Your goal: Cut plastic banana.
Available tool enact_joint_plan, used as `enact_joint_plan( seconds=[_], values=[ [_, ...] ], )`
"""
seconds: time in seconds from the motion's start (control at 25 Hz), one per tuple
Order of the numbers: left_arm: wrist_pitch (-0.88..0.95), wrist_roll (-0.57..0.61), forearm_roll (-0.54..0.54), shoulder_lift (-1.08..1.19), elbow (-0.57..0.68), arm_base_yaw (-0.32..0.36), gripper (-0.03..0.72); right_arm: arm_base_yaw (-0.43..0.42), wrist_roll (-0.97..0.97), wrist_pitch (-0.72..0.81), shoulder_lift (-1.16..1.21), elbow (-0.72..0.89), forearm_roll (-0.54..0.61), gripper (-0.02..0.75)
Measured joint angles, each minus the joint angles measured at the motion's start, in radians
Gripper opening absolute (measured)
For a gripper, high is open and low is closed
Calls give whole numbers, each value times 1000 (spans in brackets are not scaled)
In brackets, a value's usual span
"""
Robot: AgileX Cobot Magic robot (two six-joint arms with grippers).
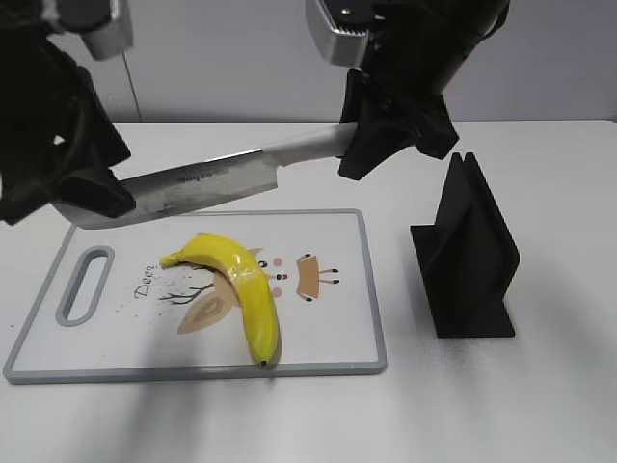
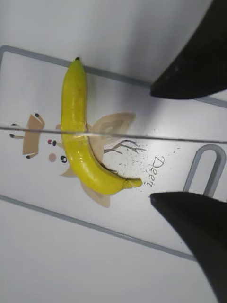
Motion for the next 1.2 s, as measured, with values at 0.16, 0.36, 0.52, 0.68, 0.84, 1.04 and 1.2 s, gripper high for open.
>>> enact_joint_plan(
  seconds=[0.16, 0.36, 0.52, 0.68, 0.84, 1.04, 1.2],
  values=[
    [-18, 8, 20, 93, -8, 0, 554, 0, -9, 0, 0, -1, 0, 190],
    [-50, 13, 24, 121, -8, -1, 100, 0, -6, -22, 1, -1, -3, 189],
    [-61, 21, 34, 128, -8, -2, -8, 0, -3, -42, 18, -6, -7, 189],
    [-61, 24, 47, 166, -8, -2, -8, 0, 15, -42, 77, -7, -19, 189],
    [-112, 25, 35, 258, -8, -2, -8, 0, 55, -62, 151, -7, -71, 190],
    [-203, 37, -4, 437, -4, -2, -8, 1, 130, -85, 297, -7, -135, 192],
    [-249, 54, -43, 510, 11, 0, -4, 0, 158, -76, 380, -24, -159, 202]
  ],
)
